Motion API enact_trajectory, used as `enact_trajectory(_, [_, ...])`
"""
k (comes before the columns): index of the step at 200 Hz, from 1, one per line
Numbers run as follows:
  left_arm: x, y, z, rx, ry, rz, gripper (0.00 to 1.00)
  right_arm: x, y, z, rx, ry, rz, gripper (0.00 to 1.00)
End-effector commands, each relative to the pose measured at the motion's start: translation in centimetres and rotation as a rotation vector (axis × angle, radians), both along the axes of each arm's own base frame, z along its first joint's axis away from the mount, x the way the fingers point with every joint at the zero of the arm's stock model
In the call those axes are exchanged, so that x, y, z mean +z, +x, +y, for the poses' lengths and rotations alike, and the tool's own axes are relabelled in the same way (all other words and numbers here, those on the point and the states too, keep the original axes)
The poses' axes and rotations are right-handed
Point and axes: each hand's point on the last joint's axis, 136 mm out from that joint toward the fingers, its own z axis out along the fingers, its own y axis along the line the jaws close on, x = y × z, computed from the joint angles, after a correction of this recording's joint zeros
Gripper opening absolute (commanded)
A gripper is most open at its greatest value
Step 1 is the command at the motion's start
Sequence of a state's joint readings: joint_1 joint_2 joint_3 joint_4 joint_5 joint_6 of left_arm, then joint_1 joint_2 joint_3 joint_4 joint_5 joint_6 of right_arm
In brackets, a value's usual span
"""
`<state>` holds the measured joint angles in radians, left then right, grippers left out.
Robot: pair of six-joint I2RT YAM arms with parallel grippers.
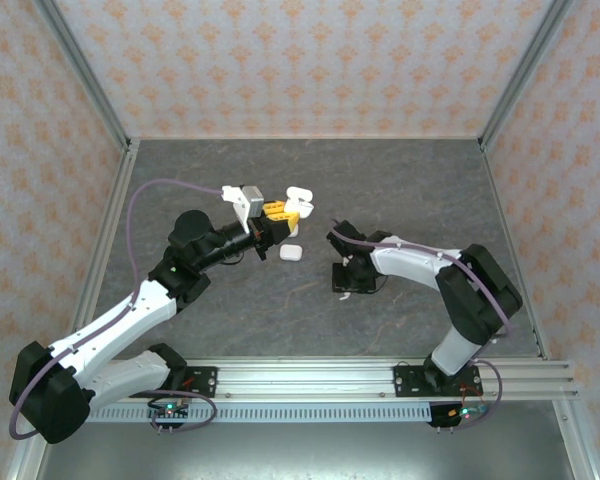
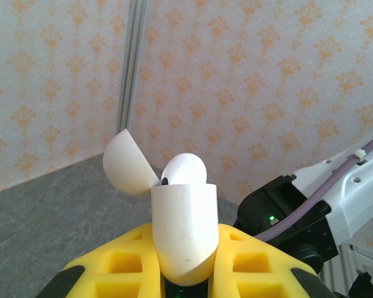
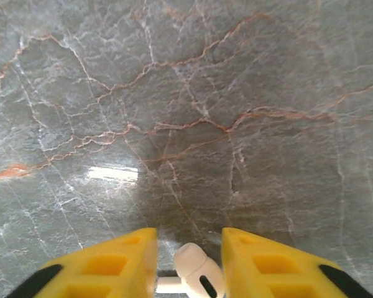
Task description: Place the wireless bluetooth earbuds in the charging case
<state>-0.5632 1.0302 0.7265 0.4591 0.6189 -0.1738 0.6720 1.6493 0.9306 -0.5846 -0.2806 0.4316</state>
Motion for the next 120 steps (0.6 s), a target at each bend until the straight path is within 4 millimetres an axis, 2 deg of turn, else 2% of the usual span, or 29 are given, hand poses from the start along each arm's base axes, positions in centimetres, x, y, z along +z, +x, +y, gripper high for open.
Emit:
enact_trajectory(1, [1.0,-0.3,0.2,0.014,-0.006,-0.040,0.00,-0.2,-0.3,-0.4,0.013,-0.037,0.015,0.30])
enact_trajectory(76, [1.1,-0.5,0.5,0.021,0.002,-0.043,0.00,-0.4,-0.9,-1.0,0.019,-0.070,0.027,0.32])
enact_trajectory(120, [1.0,-0.4,0.5,0.023,0.004,-0.040,0.00,0.4,-1.0,-2.0,0.028,-0.128,0.004,0.35])
